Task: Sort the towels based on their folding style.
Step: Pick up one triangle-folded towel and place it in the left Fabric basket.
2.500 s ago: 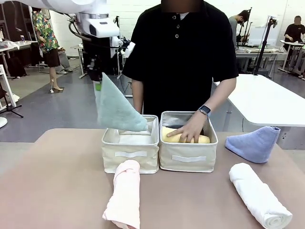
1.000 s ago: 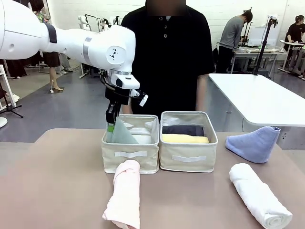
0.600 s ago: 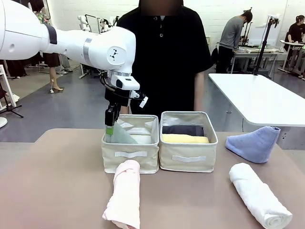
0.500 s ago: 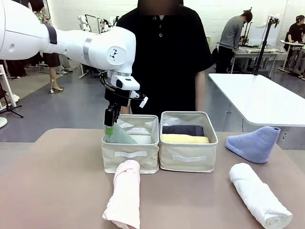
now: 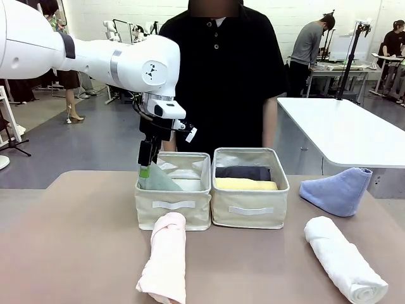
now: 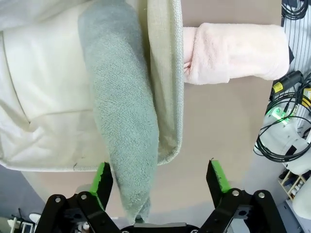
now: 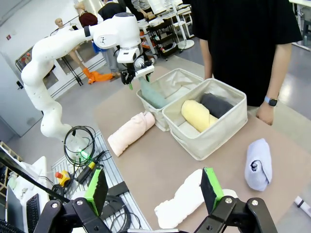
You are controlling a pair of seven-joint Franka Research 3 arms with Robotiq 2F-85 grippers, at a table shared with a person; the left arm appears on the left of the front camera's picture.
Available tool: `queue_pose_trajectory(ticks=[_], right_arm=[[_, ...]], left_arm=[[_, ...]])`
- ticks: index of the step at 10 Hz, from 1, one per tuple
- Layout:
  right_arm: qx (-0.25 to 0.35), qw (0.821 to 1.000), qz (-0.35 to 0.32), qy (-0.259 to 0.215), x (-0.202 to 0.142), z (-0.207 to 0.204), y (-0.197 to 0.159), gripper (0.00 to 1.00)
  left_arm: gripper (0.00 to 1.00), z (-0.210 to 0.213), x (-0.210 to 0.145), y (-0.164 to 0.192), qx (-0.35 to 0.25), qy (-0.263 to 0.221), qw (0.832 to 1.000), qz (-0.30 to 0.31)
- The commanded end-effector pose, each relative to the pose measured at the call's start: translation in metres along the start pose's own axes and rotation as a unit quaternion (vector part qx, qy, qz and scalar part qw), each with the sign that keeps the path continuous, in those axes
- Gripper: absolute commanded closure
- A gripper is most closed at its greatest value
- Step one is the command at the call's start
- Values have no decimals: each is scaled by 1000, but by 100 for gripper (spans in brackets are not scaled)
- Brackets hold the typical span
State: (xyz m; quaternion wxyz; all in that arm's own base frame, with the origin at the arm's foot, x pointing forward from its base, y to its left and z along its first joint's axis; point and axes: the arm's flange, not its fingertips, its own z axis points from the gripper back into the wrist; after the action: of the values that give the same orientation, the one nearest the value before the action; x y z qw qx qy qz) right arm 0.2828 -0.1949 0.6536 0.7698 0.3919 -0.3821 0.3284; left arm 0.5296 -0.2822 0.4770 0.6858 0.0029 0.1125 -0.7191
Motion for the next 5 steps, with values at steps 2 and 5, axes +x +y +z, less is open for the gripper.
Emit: queue_pose_trajectory(ticks=[2, 5], right_arm=[[6, 1000, 7, -13, 2, 1, -1, 0], [6, 1000, 7, -13, 2, 1, -1, 0]], left_arm=[[0, 15, -10, -9, 8, -17, 1000, -10], [0, 107, -111, -91, 61, -160, 984, -40]])
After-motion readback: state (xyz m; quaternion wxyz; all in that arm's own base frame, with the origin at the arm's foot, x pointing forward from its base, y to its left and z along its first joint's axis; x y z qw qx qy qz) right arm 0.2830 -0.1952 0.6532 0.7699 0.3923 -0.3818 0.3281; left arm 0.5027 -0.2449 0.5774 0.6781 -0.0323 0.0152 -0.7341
